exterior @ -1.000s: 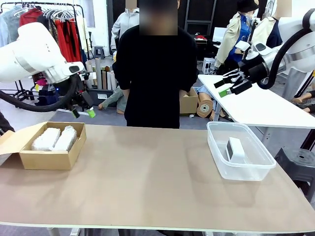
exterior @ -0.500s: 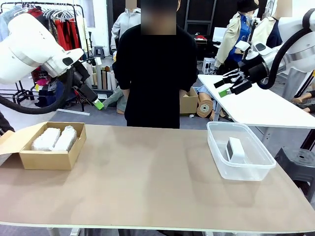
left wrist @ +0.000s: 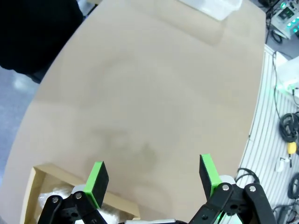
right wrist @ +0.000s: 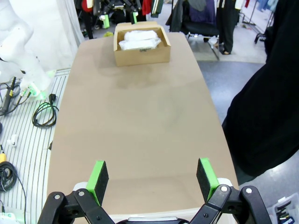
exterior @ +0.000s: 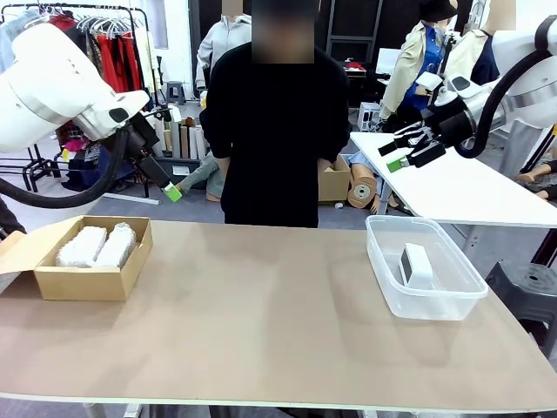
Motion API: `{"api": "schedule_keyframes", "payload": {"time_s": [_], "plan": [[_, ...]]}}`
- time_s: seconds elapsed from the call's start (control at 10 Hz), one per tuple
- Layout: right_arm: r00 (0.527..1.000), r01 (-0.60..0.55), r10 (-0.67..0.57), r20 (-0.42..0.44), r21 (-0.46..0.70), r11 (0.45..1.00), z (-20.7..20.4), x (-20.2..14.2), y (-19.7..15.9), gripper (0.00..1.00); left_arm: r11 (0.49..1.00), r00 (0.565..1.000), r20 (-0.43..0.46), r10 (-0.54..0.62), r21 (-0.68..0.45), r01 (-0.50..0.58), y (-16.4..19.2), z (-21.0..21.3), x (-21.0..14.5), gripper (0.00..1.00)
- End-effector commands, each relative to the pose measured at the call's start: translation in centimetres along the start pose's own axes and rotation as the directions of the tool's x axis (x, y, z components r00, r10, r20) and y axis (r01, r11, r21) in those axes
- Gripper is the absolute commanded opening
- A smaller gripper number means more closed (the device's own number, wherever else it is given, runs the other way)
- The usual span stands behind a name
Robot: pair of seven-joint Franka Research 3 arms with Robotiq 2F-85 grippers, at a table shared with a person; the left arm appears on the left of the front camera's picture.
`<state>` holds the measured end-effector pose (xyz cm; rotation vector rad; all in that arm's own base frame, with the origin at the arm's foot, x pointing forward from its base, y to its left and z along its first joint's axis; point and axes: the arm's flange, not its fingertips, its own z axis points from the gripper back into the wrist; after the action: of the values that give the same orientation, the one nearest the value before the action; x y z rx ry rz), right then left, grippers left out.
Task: Separate and place wrapped and unwrapped clocks.
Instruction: If the picked Digital clock is wrapped, place it in the Package Box ; if not, place it in the Organizing box.
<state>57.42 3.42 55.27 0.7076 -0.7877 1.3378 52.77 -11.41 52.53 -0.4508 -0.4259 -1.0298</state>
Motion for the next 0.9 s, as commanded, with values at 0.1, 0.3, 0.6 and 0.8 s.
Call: {"api": "schedule_keyframes", "payload": {"time_s": [0.1, 0.3, 0.6, 0.8], "plan": [[1.0, -0.004, 0.004, 0.001, -0.005, 1.0, 0.1, 0.2, 0.0, 1.0, 1.0, 1.0, 0.0, 0.0, 0.0, 0.0, 0.0, 0.0, 0.0, 1.0], [1.0, -0.004, 0.004, 0.001, -0.005, 1.0, 0.1, 0.2, 0.0, 1.0, 0.983, 0.983, -0.02, -0.184, 0.006, 0.184, 0.1, -0.5, -0.1, 1.0], [1.0, -0.004, 0.004, 0.001, -0.005, 1.0, 0.1, 0.2, 0.0, 1.0, 0.956, 0.958, 0.098, -0.27, -0.087, 0.279, 2.2, 1.1, -0.7, 1.0], [1.0, -0.004, 0.004, 0.001, -0.005, 1.0, 0.1, 0.2, 0.0, 1.0, 0.888, 0.896, 0.163, -0.414, -0.143, 0.436, 3.0, 2.6, -0.7, 1.0]]}}
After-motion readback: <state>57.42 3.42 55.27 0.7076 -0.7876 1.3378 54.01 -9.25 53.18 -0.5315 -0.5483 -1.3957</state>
